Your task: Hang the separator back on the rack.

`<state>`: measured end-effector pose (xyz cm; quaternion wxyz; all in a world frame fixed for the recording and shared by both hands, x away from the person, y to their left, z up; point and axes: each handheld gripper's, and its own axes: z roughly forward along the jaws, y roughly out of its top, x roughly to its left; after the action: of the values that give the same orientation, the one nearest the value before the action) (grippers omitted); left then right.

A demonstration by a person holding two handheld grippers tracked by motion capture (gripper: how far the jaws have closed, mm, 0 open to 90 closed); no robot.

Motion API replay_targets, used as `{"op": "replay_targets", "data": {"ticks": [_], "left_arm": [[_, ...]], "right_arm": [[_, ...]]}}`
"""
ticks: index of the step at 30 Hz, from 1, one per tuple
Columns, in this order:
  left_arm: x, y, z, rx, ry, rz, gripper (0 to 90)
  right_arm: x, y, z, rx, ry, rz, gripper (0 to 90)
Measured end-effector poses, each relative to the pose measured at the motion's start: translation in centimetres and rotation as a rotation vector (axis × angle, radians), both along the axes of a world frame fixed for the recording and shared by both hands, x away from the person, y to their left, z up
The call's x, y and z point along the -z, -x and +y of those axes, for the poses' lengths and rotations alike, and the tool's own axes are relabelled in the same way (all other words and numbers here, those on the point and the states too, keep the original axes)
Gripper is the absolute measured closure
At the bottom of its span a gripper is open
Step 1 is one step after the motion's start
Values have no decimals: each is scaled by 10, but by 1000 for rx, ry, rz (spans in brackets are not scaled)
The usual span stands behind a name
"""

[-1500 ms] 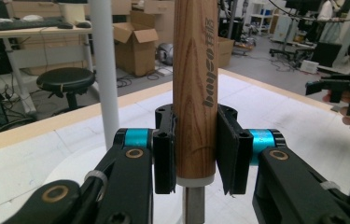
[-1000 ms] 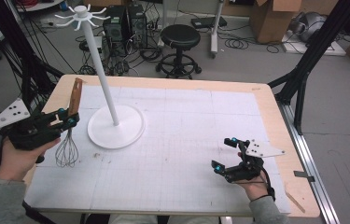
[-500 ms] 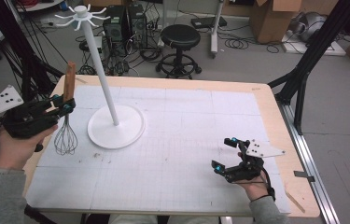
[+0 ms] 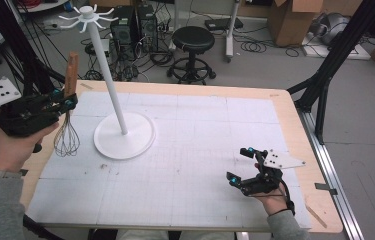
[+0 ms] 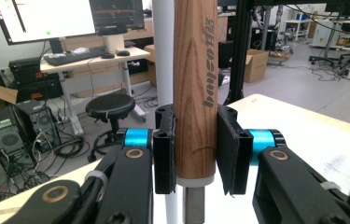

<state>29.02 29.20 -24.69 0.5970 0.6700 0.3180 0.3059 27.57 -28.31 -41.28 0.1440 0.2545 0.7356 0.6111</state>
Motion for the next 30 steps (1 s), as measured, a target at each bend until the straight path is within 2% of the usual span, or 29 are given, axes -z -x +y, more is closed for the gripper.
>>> {"op": "replay_targets", "data": {"ticks": [7, 14, 18, 26, 30], "left_arm": [[-12, -3, 1, -17, -9, -12, 702], [-18, -4, 4, -31, -15, -20, 702], [-21, -5, 8, -35, 0, -21, 702], [-28, -6, 11, -17, -3, -26, 702], [-32, -7, 13, -15, 12, -28, 702]], "right_arm": [[0, 0, 0, -1, -2, 1, 5], [0, 0, 0, -1, -4, 0, 5], [0, 0, 0, -7, -2, 2, 5], [0, 0, 0, -3, -1, -6, 6], [0, 0, 0, -4, -1, -2, 5]]}}
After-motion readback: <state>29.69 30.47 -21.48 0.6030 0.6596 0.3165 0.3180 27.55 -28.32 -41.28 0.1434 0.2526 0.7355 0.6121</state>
